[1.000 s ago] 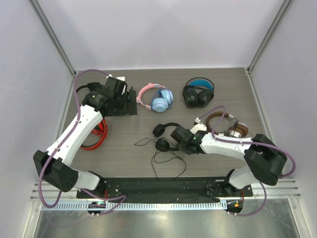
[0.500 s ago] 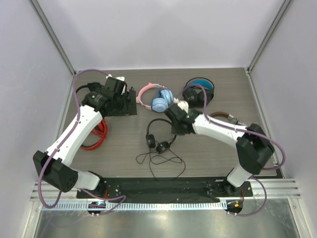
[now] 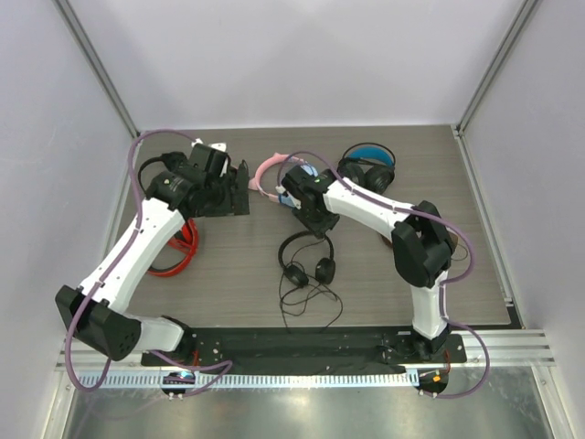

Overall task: Wrap the headphones
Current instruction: Grab headphones with the right arm

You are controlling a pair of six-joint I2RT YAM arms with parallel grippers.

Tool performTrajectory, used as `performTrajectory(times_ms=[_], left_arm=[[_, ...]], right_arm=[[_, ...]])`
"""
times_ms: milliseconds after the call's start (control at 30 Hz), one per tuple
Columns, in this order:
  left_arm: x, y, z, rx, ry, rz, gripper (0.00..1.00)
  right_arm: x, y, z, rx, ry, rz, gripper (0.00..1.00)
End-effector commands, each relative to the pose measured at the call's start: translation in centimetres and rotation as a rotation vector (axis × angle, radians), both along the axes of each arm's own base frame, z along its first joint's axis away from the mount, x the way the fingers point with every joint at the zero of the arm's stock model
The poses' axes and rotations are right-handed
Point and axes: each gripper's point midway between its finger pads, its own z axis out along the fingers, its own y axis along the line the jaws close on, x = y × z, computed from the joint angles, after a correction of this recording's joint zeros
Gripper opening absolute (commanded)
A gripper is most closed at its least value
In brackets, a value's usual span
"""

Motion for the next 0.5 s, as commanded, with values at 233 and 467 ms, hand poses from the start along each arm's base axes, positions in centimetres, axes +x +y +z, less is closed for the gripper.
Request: performTrajectory(times_ms=[233,467], left_arm=[[-0.9,0.7,0.7,0.011,-0.021,-0.001,1.0],[-0.2,-0.2,0.0,-0.014,-0.002,-0.007,1.0]], right_arm=[[4.3,-3.1,8.0,0.19,-0.308,-0.329,0.82],[0.4,-4.3,10.5,0.513,-0.374,-0.702,0.79]])
